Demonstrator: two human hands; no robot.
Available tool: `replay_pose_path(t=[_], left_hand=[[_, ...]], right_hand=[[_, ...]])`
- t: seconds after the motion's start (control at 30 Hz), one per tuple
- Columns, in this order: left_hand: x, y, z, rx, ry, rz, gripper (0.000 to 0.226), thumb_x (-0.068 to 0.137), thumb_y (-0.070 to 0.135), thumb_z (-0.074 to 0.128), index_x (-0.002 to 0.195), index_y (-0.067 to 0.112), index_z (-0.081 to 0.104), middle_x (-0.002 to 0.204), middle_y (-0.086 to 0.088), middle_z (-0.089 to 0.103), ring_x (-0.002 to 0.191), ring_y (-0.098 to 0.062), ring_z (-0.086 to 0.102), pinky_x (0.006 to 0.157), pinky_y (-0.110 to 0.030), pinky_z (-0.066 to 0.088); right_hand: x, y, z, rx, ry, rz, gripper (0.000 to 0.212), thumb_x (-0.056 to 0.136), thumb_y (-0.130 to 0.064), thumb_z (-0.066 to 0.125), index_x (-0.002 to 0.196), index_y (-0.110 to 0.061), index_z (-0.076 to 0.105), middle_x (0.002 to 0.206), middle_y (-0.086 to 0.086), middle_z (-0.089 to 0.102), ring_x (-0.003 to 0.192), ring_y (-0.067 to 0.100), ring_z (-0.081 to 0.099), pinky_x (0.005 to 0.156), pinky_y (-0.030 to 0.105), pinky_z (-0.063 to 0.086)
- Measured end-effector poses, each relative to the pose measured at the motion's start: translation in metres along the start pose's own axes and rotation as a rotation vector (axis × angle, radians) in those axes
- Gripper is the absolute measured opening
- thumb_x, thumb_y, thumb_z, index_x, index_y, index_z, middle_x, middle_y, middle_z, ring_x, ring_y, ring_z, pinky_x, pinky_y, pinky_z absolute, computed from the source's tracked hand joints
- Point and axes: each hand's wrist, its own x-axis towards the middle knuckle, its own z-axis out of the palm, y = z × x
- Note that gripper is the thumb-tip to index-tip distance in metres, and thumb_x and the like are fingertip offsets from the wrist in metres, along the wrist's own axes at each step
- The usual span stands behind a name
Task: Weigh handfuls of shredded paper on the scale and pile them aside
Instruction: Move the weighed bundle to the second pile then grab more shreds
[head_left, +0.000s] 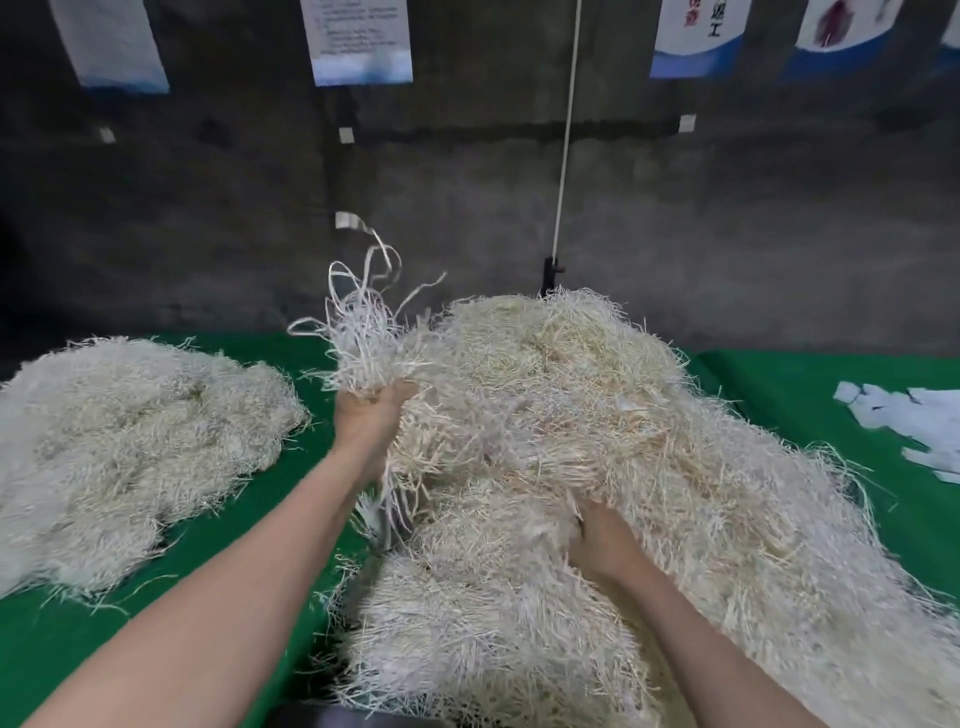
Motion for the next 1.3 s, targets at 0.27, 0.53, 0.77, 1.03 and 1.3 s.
replay_pose_path(t=[0.27,0.53,0.77,1.03,1.3], left_hand=[[-0.033,0.008,-0.005,-0.100,-0.085,0.090,0.054,0.090,0.035,0.052,0.139,0.017,0.041,0.151,-0.004,0.030,0.135,-0.020,0.029,0.108,-0.043,0.024],[-0.088,0.011,-0.060,0.298,-0.254,0.355,0.017,0.100,0.023,0.042,0.111,0.025,0.055,0.121,0.005,0.052,0.099,-0.010,0.055,0.079,-0.006,0.045],[-0.103,-0.043,-0.096,0.802,-0.126,0.416,0.039,0.087,0.021,0.062,0.124,0.014,0.051,0.133,-0.007,0.043,0.126,-0.023,0.039,0.109,-0.029,0.028],[-0.125,-0.084,-0.173,-0.288,-0.005,0.201,0.046,0.089,0.029,0.057,0.133,0.033,0.046,0.138,0.012,0.047,0.129,-0.010,0.043,0.106,-0.032,0.035],[-0.156,-0.118,-0.153,-0.604,-0.270,-0.348,0.074,0.070,0.022,0.076,0.135,0.004,0.046,0.118,-0.021,0.064,0.102,-0.033,0.066,0.097,-0.048,0.046]], right_hand=[[-0.025,-0.125,-0.090,0.326,0.674,-0.665,0.057,0.080,-0.043,0.060,0.133,-0.033,0.042,0.147,-0.004,0.033,0.133,0.003,0.024,0.105,0.021,0.015],[-0.057,-0.203,-0.028,1.003,-0.379,-0.311,0.081,0.062,-0.079,0.053,0.126,-0.030,0.057,0.135,-0.001,0.053,0.127,0.018,0.047,0.113,0.048,0.026],[-0.086,-0.230,0.039,1.212,-0.396,0.098,0.092,0.050,-0.065,0.076,0.122,-0.010,0.058,0.118,0.017,0.062,0.101,0.027,0.066,0.083,0.042,0.056],[-0.109,-0.207,0.069,1.619,-0.139,0.349,0.010,0.092,0.000,0.052,0.094,0.007,0.059,0.100,0.027,0.064,0.086,0.036,0.067,0.075,0.045,0.057],[-0.169,-0.233,0.155,0.601,0.191,-0.198,0.025,0.100,-0.015,0.037,0.112,-0.029,0.054,0.127,-0.003,0.050,0.121,0.007,0.043,0.107,0.023,0.035]])
